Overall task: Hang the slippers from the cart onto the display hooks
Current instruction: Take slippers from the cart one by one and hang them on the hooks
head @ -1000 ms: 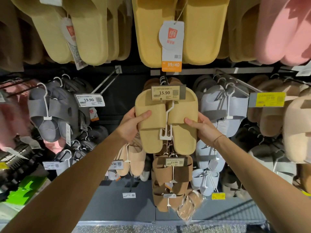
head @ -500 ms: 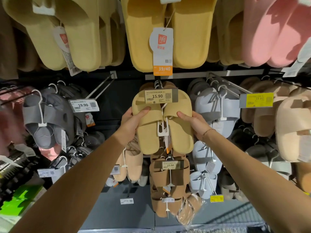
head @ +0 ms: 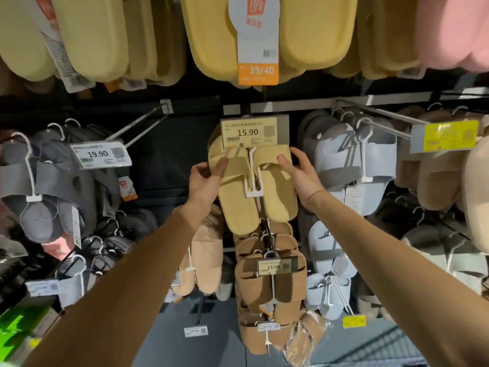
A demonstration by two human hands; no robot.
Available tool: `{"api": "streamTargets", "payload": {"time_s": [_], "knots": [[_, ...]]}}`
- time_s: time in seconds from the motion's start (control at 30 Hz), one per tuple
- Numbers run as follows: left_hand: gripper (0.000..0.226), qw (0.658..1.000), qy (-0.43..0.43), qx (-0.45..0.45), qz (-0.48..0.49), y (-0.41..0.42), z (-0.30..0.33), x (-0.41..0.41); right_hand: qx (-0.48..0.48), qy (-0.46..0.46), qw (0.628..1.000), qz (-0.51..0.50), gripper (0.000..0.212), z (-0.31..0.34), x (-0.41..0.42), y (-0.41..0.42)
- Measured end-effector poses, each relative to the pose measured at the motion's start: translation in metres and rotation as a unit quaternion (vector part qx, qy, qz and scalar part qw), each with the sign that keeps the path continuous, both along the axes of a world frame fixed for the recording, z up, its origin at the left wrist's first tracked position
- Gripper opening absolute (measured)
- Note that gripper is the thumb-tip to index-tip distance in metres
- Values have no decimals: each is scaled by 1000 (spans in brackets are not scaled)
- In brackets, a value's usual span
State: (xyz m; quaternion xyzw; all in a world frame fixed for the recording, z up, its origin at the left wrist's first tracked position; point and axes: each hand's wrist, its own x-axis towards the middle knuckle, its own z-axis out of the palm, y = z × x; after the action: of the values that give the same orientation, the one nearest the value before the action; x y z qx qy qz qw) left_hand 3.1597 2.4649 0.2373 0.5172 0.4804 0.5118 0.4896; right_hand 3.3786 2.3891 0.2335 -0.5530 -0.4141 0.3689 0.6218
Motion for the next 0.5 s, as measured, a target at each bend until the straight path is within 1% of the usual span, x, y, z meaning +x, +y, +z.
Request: {"api": "streamTargets", "payload": {"time_s": [0.1, 0.2, 0.27, 0.37, 0.4, 0.43, 0.5], "knots": [[52, 999, 25, 22, 17, -1, -7, 3, 30, -29, 999, -34, 58, -9, -6, -1], [55, 998, 57, 14, 18, -10, -10, 3, 11, -56, 997, -55, 57, -14, -10, -12], [60, 996, 90, -24, 12, -19, -11, 1, -18, -92, 994, -59, 62, -15, -9, -23], [73, 975, 179, -132, -13, -32, -20, -7, -61, -150, 985, -55, 65, -13, -7, -46], [72, 965, 209, -153, -22, -36, -23, -10, -74, -167, 982, -52, 62, -11, -7, -55], [65, 959, 230, -165, -29, -43, -26, -11, -88, -185, 977, -49, 59, -10, -7, -64], [45, 952, 243, -178, -58, -68, -20, -15, -114, -225, 966, -49, 55, -8, -6, -82]]}}
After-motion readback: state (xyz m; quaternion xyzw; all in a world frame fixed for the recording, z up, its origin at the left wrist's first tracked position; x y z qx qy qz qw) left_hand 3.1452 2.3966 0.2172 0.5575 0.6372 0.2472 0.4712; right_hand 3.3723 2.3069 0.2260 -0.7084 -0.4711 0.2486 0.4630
